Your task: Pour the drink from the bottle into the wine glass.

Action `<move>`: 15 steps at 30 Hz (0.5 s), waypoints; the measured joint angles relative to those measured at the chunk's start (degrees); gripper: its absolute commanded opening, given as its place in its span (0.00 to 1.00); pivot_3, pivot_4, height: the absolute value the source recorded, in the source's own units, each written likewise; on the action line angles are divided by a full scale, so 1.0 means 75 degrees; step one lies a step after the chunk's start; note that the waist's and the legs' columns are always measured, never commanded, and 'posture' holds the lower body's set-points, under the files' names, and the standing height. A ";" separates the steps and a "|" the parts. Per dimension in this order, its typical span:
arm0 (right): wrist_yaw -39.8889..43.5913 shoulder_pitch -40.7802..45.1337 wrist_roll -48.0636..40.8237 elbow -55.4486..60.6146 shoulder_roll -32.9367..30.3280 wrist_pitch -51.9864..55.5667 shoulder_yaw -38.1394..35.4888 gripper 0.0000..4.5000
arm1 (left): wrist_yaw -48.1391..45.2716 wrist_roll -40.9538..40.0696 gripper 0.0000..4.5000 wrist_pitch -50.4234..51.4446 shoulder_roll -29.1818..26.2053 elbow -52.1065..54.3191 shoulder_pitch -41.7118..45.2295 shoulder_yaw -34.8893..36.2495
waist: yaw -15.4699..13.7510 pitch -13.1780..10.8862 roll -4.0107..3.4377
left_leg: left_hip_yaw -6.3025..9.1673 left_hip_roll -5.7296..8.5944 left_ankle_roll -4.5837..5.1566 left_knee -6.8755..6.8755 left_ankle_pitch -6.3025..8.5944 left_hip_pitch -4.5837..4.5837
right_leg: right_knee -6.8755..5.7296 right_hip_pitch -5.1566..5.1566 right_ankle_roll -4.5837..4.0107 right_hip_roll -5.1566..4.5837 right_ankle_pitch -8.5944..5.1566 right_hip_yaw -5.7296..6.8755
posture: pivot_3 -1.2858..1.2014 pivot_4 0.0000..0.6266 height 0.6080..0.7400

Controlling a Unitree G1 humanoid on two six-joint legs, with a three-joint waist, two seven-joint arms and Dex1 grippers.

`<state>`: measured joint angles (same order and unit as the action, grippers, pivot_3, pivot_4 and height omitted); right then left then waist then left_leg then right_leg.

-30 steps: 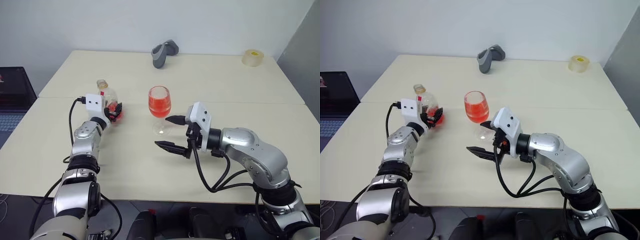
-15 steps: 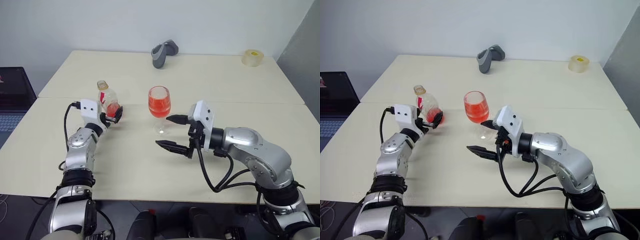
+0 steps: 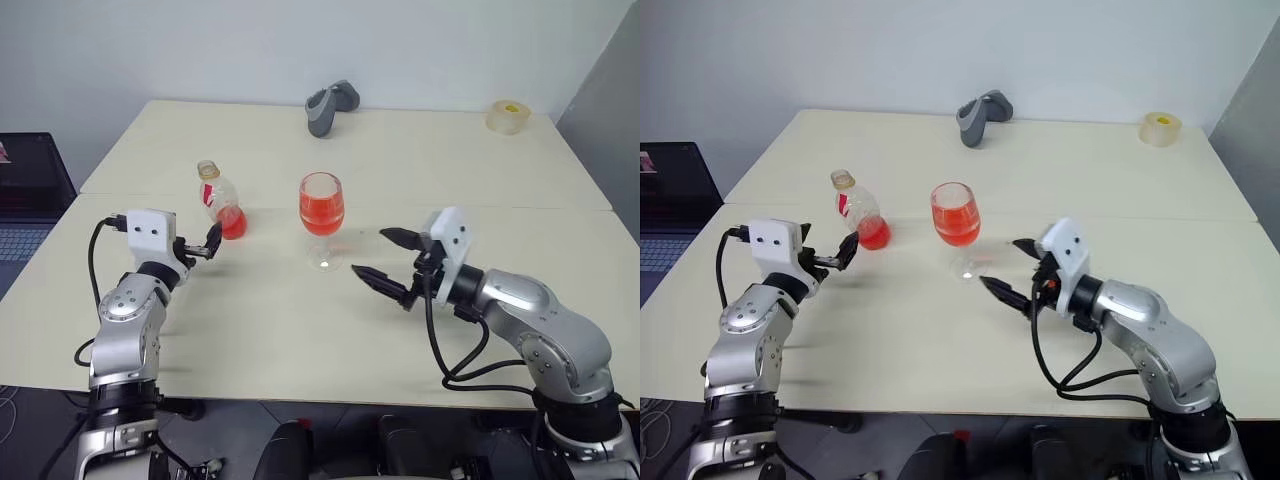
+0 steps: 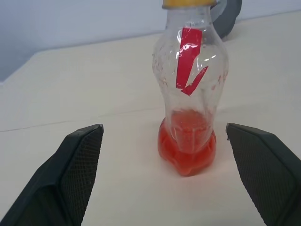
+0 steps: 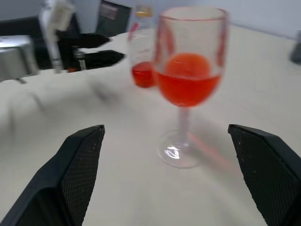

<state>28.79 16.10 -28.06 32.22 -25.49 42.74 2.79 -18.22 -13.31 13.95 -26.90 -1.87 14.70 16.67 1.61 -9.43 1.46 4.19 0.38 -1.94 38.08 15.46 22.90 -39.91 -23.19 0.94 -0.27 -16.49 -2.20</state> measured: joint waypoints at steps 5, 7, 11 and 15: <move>-0.0201 -0.1094 0.0338 -0.0761 0.0245 -0.0952 -0.0534 1.00 | 0.0042 -0.0087 1.00 0.0088 0.0142 0.0576 -0.0695 0.0087 | 0.0001 0.0000 -0.0001 | -0.0006 -0.0001 0.0000 -0.0003 0.0000 -0.0007 | -0.0005 0.0001 0.0000 0.0002 0.0000 -0.0005 | 0.52 0.24 1.00; -0.0359 -0.1201 0.0565 -0.1062 0.0420 -0.1453 -0.0712 1.00 | 0.0094 -0.0123 1.00 0.0083 0.0257 0.0788 -0.0816 0.0089 | 0.0002 0.0000 -0.0001 | -0.0006 -0.0001 0.0000 -0.0003 0.0000 -0.0009 | -0.0004 0.0002 0.0000 0.0004 0.0000 -0.0005 | 0.52 0.24 1.00; -0.0698 -0.1168 0.0745 -0.1581 0.0777 -0.2117 -0.1080 1.00 | 0.0182 -0.0184 1.00 0.0069 0.0371 0.1027 -0.1000 0.0106 | 0.0003 0.0000 -0.0001 | -0.0010 -0.0002 0.0000 -0.0005 0.0000 -0.0010 | -0.0004 0.0002 0.0000 0.0004 0.0000 -0.0009 | 0.52 0.24 1.00; -0.1001 -0.0951 0.0915 -0.2225 0.0970 -0.2621 -0.1356 1.00 | 0.0163 -0.0188 1.00 0.0046 0.0412 0.1112 -0.1256 0.0124 | 0.0004 0.0000 -0.0002 | -0.0010 -0.0002 0.0000 -0.0008 0.0000 -0.0012 | -0.0004 0.0002 0.0000 0.0006 0.0000 -0.0008 | 0.52 0.24 1.00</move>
<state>21.29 8.97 -21.20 15.54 -18.21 23.08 -7.38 -16.99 -14.73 14.30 -23.81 6.48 5.28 17.59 1.64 -9.43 1.45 4.12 0.37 -1.94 38.01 15.46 22.81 -39.94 -23.17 0.94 -0.22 -16.49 -2.26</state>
